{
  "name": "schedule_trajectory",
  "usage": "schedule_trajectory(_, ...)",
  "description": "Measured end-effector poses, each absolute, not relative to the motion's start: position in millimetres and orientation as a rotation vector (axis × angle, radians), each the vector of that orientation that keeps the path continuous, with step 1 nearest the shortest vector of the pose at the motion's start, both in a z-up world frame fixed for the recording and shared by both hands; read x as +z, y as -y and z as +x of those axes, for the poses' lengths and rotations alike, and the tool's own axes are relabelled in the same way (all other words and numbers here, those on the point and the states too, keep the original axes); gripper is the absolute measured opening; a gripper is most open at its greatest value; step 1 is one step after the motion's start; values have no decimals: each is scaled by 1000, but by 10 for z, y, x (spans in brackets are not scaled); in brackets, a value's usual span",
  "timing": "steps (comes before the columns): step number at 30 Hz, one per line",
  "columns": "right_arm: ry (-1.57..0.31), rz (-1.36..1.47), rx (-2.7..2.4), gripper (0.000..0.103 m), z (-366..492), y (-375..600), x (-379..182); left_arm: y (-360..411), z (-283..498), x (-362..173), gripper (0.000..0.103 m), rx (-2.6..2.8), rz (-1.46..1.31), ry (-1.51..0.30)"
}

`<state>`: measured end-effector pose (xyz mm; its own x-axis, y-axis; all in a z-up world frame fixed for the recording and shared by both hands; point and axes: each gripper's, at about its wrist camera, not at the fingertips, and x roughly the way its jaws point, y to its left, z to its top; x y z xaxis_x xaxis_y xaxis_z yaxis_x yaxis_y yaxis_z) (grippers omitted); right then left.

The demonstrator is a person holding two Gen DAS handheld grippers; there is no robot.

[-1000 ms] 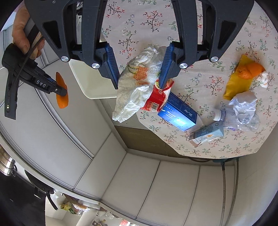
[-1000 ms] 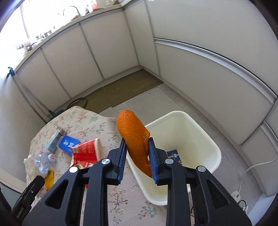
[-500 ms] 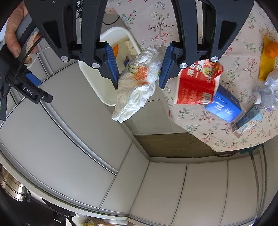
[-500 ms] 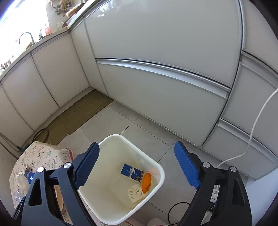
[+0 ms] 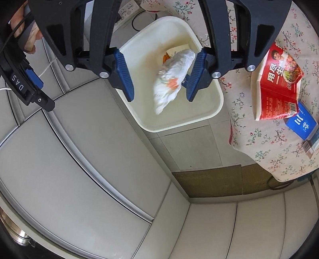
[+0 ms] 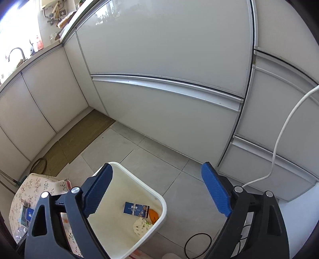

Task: Collect trash
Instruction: 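Carry the tissue over the bin with the left tool and release it, then move both tools back over the table toward the remaining trash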

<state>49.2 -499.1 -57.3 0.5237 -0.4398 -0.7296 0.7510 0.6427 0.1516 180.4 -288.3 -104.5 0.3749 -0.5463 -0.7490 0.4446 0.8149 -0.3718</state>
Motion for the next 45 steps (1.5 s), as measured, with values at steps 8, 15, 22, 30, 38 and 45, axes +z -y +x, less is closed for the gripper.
schedule_trajectory(8, -723, 465, -706, 90, 514, 4841, -550, 2772, 1740, -973, 89, -560, -104, -990)
schedule_trajectory(15, -736, 400, -626, 94, 569, 4451, -498, 2400, 1649, -857, 94, -457, -78, -945)
schedule_trajectory(22, -758, 320, -522, 94, 633, 3935, -492, 1919, 1537, -763, 96, -369, -84, -931)
schedule_trajectory(30, -793, 163, -435, 96, 791, 3321, -563, 1237, 1366, -774, 96, -271, -105, -944)
schedule_trajectory(38, -808, 104, -341, 96, 958, 2795, -608, 799, 1262, -779, 96, -213, -99, -932)
schedule_trajectory(45, -830, 41, -256, 96, 1062, 2300, -671, 240, 1304, -813, 96, -112, -134, -958)
